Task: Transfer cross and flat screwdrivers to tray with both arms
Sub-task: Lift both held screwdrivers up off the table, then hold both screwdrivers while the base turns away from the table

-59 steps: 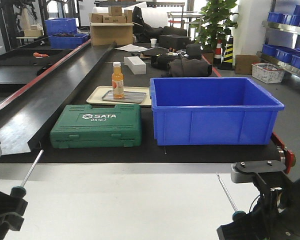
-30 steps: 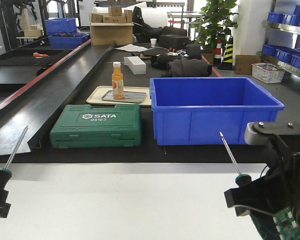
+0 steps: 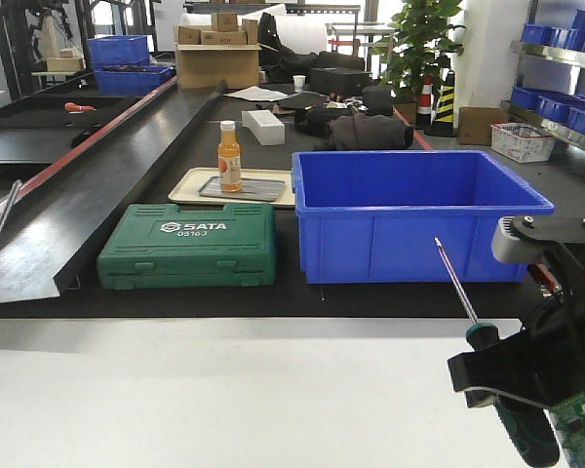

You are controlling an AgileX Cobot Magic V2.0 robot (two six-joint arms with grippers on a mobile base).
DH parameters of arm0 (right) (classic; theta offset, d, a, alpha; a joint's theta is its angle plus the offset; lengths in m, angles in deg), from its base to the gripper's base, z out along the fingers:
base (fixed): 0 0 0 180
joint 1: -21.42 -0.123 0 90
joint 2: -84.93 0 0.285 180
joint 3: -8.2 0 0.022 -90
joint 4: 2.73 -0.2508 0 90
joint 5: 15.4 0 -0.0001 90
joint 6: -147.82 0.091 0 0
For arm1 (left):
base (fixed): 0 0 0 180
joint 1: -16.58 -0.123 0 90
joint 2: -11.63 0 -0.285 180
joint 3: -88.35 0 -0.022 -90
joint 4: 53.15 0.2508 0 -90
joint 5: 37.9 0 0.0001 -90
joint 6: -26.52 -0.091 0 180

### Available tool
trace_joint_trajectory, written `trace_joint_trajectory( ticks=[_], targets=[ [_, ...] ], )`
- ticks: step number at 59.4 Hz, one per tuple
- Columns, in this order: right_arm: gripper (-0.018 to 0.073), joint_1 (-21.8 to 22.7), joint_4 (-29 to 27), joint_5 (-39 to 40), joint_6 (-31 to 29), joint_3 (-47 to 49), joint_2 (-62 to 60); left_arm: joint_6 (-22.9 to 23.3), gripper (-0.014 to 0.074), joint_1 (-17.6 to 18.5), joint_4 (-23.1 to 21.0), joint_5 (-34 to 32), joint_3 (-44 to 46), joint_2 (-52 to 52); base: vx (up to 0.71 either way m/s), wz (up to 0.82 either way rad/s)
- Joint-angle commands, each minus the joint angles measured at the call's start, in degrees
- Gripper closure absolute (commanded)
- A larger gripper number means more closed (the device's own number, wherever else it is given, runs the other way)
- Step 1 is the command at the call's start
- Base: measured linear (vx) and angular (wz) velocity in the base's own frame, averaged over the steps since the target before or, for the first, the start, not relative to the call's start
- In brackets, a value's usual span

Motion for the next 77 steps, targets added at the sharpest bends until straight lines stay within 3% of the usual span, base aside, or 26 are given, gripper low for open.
trace_joint_trajectory(
  ticks=[1, 77],
  targets=[
    [0.0568, 0.3, 0.1, 3.8, -1.1, 2.2, -1.7, 0.5, 0.0597, 0.4, -1.3, -4.1, 2.1, -1.0, 0.0, 0.0],
    [0.0568, 0.3, -0.5, 4.3, -1.1, 2.2, -1.7, 0.5, 0.0597, 0.4, -1.4, -3.9, 2.1, -1.0, 0.0, 0.0]
  ],
)
